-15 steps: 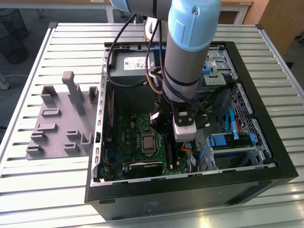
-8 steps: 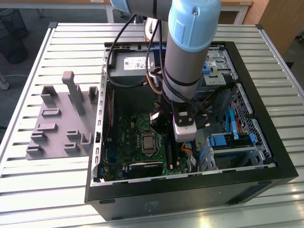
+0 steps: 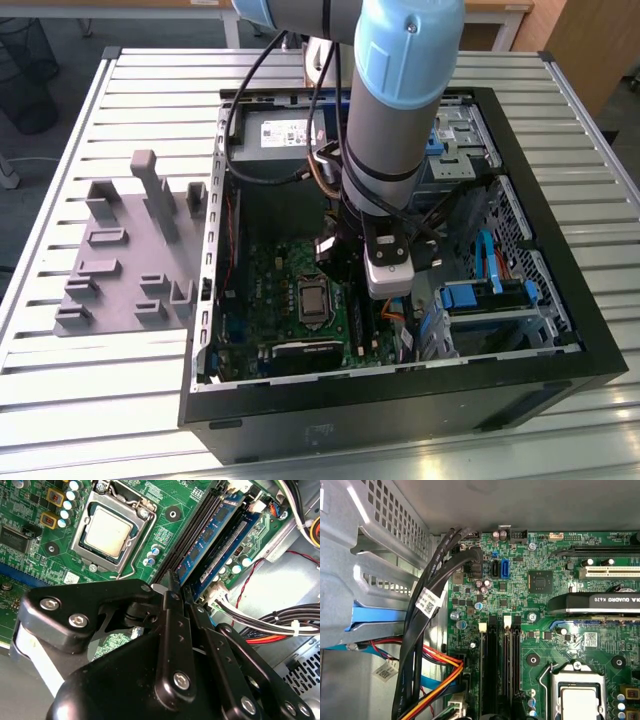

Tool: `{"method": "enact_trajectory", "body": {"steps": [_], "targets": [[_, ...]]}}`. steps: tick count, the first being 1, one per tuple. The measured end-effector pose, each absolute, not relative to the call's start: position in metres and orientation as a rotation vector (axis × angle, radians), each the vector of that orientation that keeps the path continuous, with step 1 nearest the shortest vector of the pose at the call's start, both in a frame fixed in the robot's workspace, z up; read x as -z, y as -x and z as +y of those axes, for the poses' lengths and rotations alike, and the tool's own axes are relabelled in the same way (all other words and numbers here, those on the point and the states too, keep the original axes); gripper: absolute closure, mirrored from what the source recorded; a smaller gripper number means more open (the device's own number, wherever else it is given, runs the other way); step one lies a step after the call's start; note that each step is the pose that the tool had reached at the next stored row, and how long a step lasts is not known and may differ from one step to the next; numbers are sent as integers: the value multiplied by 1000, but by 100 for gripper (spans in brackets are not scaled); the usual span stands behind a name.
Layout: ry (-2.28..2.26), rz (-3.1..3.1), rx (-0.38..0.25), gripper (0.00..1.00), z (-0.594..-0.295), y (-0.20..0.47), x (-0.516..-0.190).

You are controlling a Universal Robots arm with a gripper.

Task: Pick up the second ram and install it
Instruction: 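Insert the second ram into the second slot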

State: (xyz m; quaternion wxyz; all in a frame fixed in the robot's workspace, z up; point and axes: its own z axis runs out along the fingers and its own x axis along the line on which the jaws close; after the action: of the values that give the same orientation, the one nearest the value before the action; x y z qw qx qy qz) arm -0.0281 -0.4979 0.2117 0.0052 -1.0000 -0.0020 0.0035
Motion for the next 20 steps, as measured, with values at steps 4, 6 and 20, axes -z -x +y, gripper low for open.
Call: {"method": "enact_trajectory", "body": {"steps": [4, 6, 20], "targets": [[3132, -6, -11, 86, -498, 28, -212], [3132, -6, -11, 86, -498, 28, -212], [3130, -6, -11, 86, -498, 28, -214]]}}
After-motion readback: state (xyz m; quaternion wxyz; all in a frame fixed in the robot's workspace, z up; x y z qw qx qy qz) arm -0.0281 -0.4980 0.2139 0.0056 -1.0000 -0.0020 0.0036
